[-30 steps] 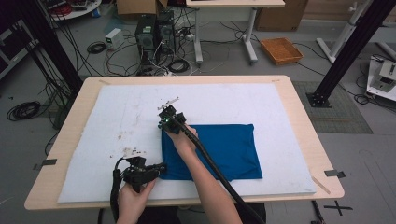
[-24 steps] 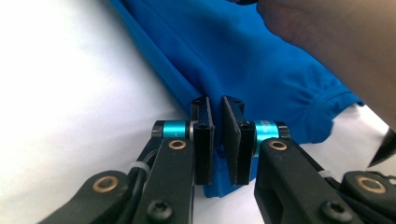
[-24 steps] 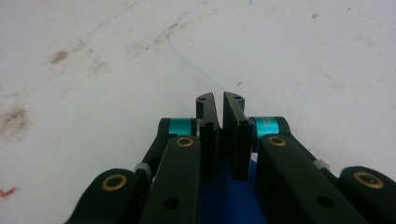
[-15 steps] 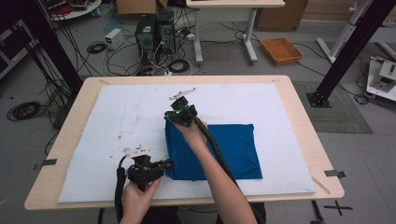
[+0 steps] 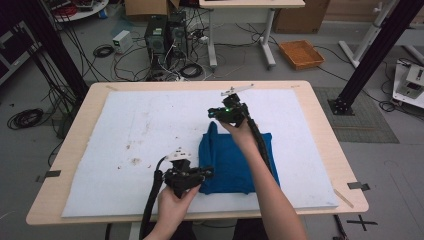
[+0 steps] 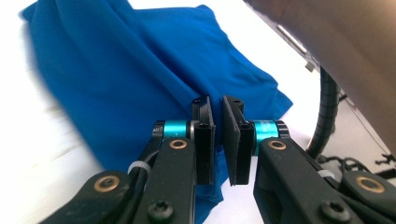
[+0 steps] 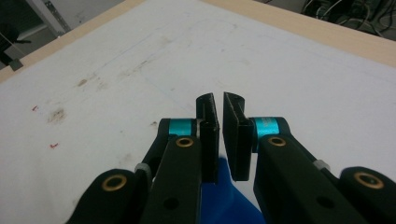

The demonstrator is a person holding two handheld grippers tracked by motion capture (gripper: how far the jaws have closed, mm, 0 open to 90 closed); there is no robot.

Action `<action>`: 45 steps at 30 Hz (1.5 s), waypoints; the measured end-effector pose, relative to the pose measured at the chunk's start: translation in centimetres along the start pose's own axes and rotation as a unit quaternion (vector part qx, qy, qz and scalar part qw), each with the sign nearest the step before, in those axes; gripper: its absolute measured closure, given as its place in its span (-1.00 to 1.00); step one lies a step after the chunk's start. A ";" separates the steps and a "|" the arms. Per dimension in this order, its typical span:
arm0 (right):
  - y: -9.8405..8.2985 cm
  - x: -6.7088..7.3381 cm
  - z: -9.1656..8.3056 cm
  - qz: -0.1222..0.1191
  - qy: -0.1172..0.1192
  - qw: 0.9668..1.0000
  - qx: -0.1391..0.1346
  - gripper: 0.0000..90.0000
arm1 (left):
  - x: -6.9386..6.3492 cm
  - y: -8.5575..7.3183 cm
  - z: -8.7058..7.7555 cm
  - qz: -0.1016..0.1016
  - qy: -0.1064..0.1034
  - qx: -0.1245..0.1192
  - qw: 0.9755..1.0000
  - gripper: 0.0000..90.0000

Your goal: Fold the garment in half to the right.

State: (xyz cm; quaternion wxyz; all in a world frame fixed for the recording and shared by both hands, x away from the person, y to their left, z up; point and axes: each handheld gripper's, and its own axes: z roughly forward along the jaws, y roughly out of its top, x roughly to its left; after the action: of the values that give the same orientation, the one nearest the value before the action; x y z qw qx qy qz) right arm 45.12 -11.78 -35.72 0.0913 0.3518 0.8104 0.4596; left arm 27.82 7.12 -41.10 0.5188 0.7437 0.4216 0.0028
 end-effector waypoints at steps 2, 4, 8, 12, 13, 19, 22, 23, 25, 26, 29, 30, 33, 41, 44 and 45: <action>-0.4 -0.8 -1.1 0.003 -0.007 1.000 -0.003 0.93 | -0.5 0.2 1.0 0.004 -0.005 0.006 1.000 0.85; -0.9 -1.6 -1.9 0.007 -0.014 1.000 -0.003 0.96 | -1.0 0.4 1.9 0.008 -0.004 0.010 1.000 0.85; -2.5 -3.2 -2.9 0.033 -0.028 0.999 0.002 0.85 | -1.3 0.3 3.1 0.009 -0.002 0.018 1.000 0.85; -4.6 -4.5 -2.9 0.074 -0.028 0.997 0.024 0.66 | -1.4 0.2 3.3 0.010 0.000 0.020 1.000 0.85; -5.1 -4.7 -2.7 0.086 -0.025 0.996 0.028 0.63 | -1.4 0.2 3.3 0.011 0.002 0.021 1.000 0.85; -7.1 -5.1 -0.5 0.135 -0.029 0.989 0.062 0.50 | -1.5 0.0 3.3 0.015 0.006 0.027 1.000 0.85; -7.3 -4.9 0.1 0.149 -0.034 0.986 0.072 0.50 | -1.4 -0.1 3.2 0.016 0.008 0.028 0.999 0.85; -7.3 -4.7 0.2 0.149 -0.037 0.985 0.075 0.50 | -1.4 -0.1 3.2 0.014 0.009 0.028 0.999 0.85; -7.4 -4.5 0.4 0.151 -0.040 0.984 0.084 0.50 | -1.3 -0.2 3.2 0.015 0.009 0.028 0.999 0.85; -7.5 -4.4 0.5 0.154 -0.045 0.983 0.086 0.50 | -1.3 -0.2 3.2 0.015 0.009 0.029 0.999 0.85; -7.7 -4.5 0.7 0.161 -0.043 0.982 0.094 0.55 | -1.4 -0.3 3.2 0.020 0.012 0.031 0.999 0.85; -7.8 -4.5 0.8 0.161 -0.042 0.981 0.096 0.64 | -1.5 -0.4 3.3 0.020 0.012 0.030 0.999 0.85; -7.8 -4.3 0.8 0.143 -0.037 0.985 0.094 0.97 | -1.6 -0.4 3.5 0.020 0.011 0.032 0.999 0.85; -7.3 -4.3 -0.8 0.114 -0.040 0.991 0.061 1.00 | -2.0 -0.3 4.2 0.022 0.003 0.036 0.999 0.85; -7.1 -4.9 -2.0 0.106 -0.047 0.992 0.048 1.00 | -2.5 -0.3 4.9 0.020 -0.006 0.038 0.999 0.85; -7.1 -5.2 -2.4 0.103 -0.050 0.992 0.045 1.00 | -2.7 -0.2 5.2 0.022 -0.008 0.040 0.999 0.85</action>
State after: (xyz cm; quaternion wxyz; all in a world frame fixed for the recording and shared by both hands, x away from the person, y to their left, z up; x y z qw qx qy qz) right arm 44.36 -19.12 -41.03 0.0679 0.4595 0.7844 0.4112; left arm 28.27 1.43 -42.55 0.4919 0.7731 0.4003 -0.0087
